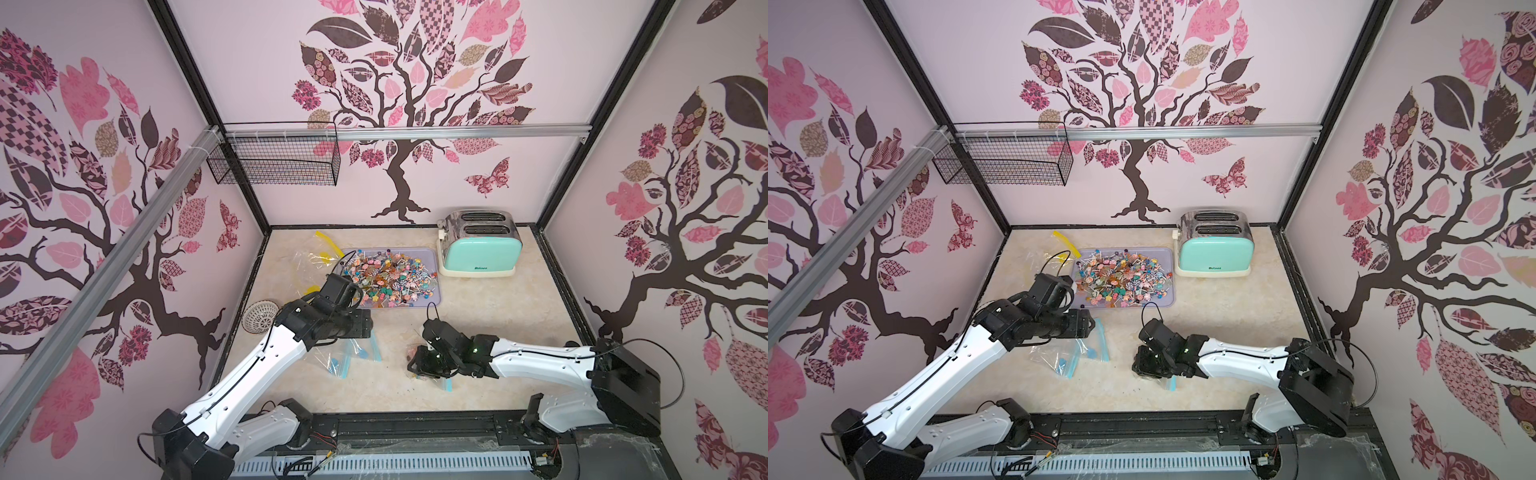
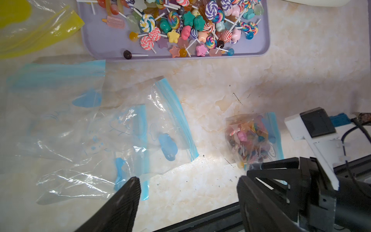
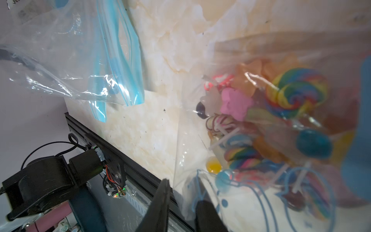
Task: Pour candies out of the ziploc bag
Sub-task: Move the ziploc bag to the center of the board.
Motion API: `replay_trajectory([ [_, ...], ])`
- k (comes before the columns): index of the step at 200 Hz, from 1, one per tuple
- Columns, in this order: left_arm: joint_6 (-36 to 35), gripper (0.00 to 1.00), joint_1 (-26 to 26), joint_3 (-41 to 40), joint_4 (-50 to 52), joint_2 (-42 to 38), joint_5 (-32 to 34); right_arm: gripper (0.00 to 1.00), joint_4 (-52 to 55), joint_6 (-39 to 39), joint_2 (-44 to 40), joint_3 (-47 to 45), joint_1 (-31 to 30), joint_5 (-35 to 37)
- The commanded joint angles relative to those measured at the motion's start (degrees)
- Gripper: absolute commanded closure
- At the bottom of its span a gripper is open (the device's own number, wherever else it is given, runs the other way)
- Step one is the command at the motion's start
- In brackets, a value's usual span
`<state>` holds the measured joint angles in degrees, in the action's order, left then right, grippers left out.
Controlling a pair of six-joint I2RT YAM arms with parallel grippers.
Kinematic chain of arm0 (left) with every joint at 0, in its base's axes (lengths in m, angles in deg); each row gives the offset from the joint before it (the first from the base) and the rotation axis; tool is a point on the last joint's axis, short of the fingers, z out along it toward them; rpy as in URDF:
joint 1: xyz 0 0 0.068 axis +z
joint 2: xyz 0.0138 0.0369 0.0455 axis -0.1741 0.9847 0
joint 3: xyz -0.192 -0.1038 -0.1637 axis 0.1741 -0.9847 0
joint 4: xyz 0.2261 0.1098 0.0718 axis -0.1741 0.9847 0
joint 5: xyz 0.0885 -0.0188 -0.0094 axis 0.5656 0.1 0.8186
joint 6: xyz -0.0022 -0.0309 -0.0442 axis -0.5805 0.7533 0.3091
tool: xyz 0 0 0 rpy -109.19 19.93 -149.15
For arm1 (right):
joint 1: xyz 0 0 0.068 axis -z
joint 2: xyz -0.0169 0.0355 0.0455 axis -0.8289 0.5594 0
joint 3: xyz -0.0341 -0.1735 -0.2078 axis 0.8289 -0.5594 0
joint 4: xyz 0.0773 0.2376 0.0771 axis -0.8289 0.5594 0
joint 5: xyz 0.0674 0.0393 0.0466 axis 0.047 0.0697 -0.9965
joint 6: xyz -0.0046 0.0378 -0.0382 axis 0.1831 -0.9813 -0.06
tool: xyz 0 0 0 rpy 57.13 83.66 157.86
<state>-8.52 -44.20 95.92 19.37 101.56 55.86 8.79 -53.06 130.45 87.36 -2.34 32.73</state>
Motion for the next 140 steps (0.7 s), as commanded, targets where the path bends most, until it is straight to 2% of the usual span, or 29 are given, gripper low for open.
replay_trajectory([
  [1, -0.64, 0.47, -0.28, 0.19, 0.11, 0.32, -4.05, 0.54, 5.8, 1.98, -4.66, 1.28, 0.05, 4.85],
  [16, 0.18, 0.6, -1.2, 0.57, -0.45, 0.3, -5.98, 0.48, 11.72, 4.64, -8.45, 1.56, 0.5, 9.56],
  [36, 2.29, 0.62, -6.7, 2.9, -0.54, 1.6, -4.87, 0.45, 18.07, 9.3, -14.05, 0.77, 4.39, 13.38],
  [55, 4.88, 0.6, -14.21, 6.1, -1.08, 5.21, -3.57, 0.46, 20.83, 15.71, -19.72, -1.59, 14.58, 9.82],
  [88, 10.94, 0.58, -26.09, 12.07, -5.44, 15.84, -2.8, 0.52, 22.6, 27.91, -24.31, -4.12, 37.35, 0.99],
  [101, 12.32, 0.5, -29.58, 15.71, -5.85, 22.06, -3.07, 0.53, 21.48, 31.46, -23.47, -5.06, 44.38, -2.71],
  [111, 13.26, 0.42, -31.53, 18.86, -4.86, 26.88, -3.15, 0.53, 20.36, 33.37, -22.23, -5.69, 48.49, -5.44],
  [125, 14.75, 0.41, -33.53, 22.95, -3.13, 33.98, -3.04, 0.54, 18.4, 34.82, -20.08, -6.13, 52.16, -7.64],
  [140, 16.45, 0.41, -35.23, 25.58, -3.34, 39.49, -2.85, 0.55, 16.43, 35.06, -18.4, -5.93, 52.49, -7.46],
])
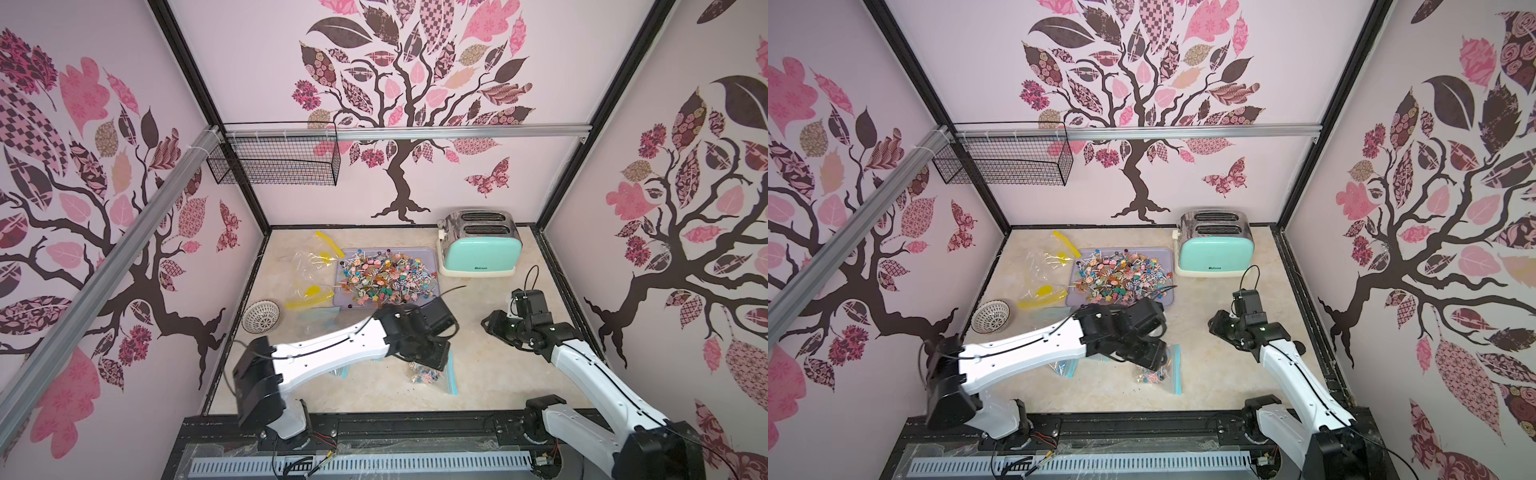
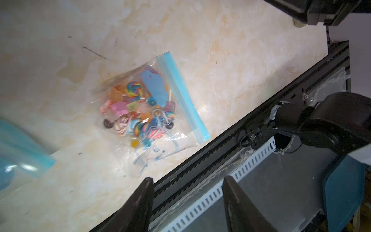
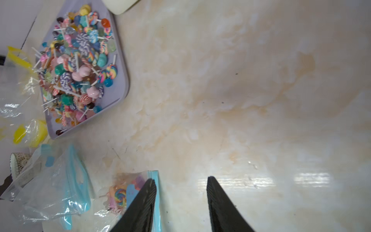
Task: Pour candies out of the ziploc bag
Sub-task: Move the ziploc bag to the center of the board, then open the ziploc bag at the center of the board.
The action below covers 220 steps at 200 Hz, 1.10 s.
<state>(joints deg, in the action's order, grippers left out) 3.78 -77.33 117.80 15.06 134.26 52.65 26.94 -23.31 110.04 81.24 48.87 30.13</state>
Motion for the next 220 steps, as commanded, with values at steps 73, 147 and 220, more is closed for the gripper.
replay_trajectory([
  [73, 8.06, 0.55, -4.03, 5.83, -2.41, 18.53, 3.32, 0.58, -7.48, 4.99, 5.46, -0.69, 1.44, -6.14],
  [147, 8.19, 0.6, -4.05, 6.67, -5.67, 22.5, 4.78, 0.59, -8.76, 5.05, 5.15, -2.26, 1.47, -7.35],
  [220, 9.07, 0.67, -4.06, 6.32, -5.97, 25.68, 4.8, 0.59, -9.09, 5.29, 4.63, -3.2, 1.49, -7.9],
])
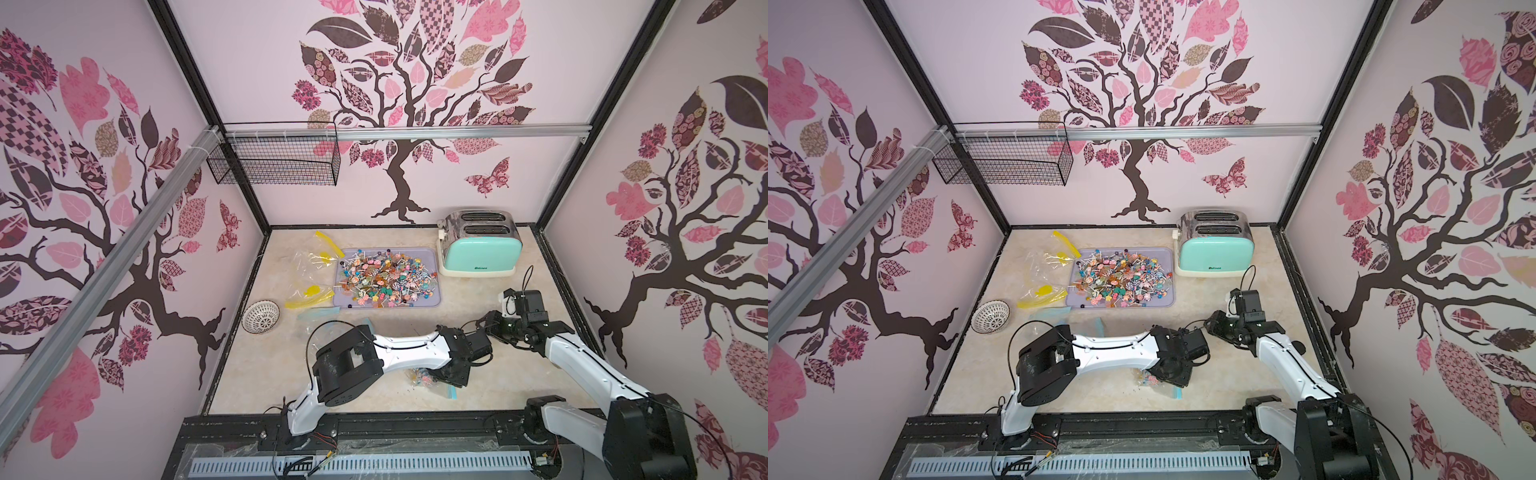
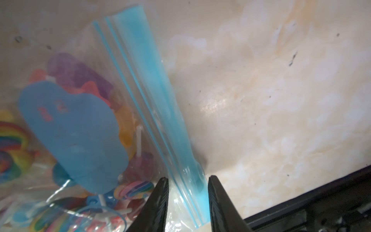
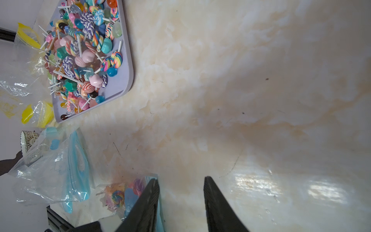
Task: Pour candies out of the ziploc bag
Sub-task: Open the ziploc bag at the center of the board.
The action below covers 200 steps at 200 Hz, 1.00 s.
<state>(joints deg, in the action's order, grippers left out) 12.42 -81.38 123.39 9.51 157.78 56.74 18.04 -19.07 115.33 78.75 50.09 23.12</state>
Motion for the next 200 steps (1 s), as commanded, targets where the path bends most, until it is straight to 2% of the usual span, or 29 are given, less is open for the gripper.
replay_trajectory([
  [1, 0.43, 0.67, 0.03, 0.73, -0.42, 2.17, 0.71, 0.59, -0.16, 1.02, -0.66, -0.72, 0.27, -0.88],
  [73, 0.79, 0.69, 0.0, 0.8, -0.35, 3.42, 0.17, 0.6, -0.47, 0.9, -0.75, -1.03, 0.27, -1.49],
  [112, 0.86, 0.85, -0.01, 0.91, 0.02, 3.73, 0.4, 0.6, -0.82, 0.81, -0.75, -1.34, 0.27, -1.8],
  [135, 0.92, 0.9, 0.03, 0.92, 0.15, 3.61, 0.7, 0.61, -0.96, 0.76, -0.6, -1.54, 0.27, -2.0],
  [155, 1.14, 1.0, 0.01, 0.6, 0.11, 2.72, 1.36, 0.61, -0.99, 0.94, -0.49, -1.61, 0.26, -2.4],
  [174, 1.69, 1.0, 0.07, -1.04, -0.85, 0.4, 2.59, 0.61, -0.78, 1.56, -0.49, -1.78, 0.24, -3.89],
  [200, 2.71, 1.0, -0.02, -7.81, -6.89, -6.37, 4.28, 0.55, -0.19, 3.0, 0.25, -2.11, 0.19, -10.38],
])
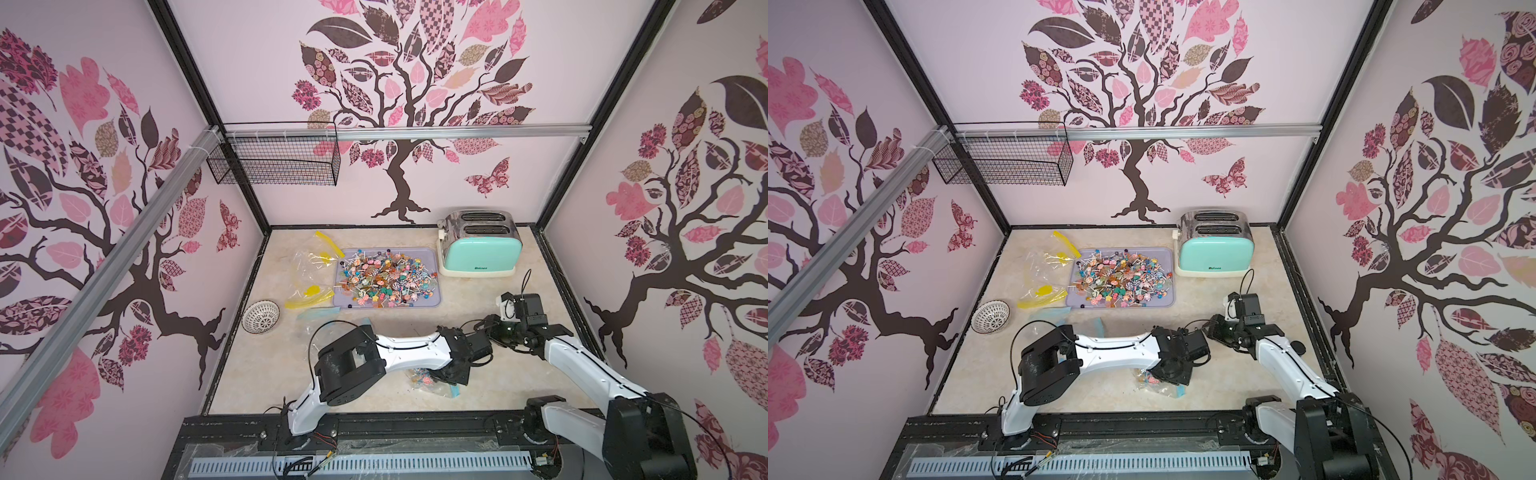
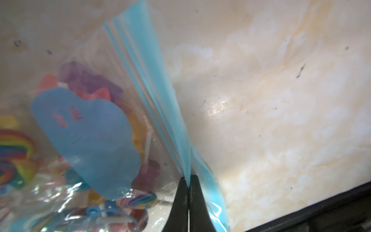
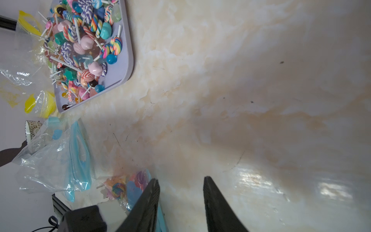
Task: Pour candies out of the ziploc bag
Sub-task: Open the ziploc bag at the center of the board.
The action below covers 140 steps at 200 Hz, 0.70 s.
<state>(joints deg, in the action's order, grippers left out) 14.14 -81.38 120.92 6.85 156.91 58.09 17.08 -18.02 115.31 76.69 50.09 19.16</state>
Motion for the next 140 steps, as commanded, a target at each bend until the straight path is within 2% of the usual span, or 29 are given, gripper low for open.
replay_trajectory([
  [1, 0.99, 1.0, -0.02, -5.63, -4.59, -5.83, 2.99, 0.55, 0.81, 2.0, 0.3, -0.15, 0.18, -6.73],
  [23, 1.03, 1.0, 0.04, -12.3, -12.1, -11.87, 3.55, 0.54, 0.35, 1.47, 0.25, -1.14, -2.31, -10.87],
  [44, 1.17, 1.0, 0.01, -17.58, -18.8, -15.44, 3.41, 0.54, 0.43, 0.35, -0.63, -1.38, -10.03, -9.19],
  [62, 0.97, 1.0, 0.04, -19.08, -20.58, -16.46, 2.86, 0.54, -1.14, -1.48, -1.21, -2.7, -14.89, -9.54],
  [140, 1.65, 1.0, 0.12, -20.16, -22.77, -16.02, 2.14, 0.58, -2.48, -0.11, -3.29, -6.4, -16.5, -14.46],
])
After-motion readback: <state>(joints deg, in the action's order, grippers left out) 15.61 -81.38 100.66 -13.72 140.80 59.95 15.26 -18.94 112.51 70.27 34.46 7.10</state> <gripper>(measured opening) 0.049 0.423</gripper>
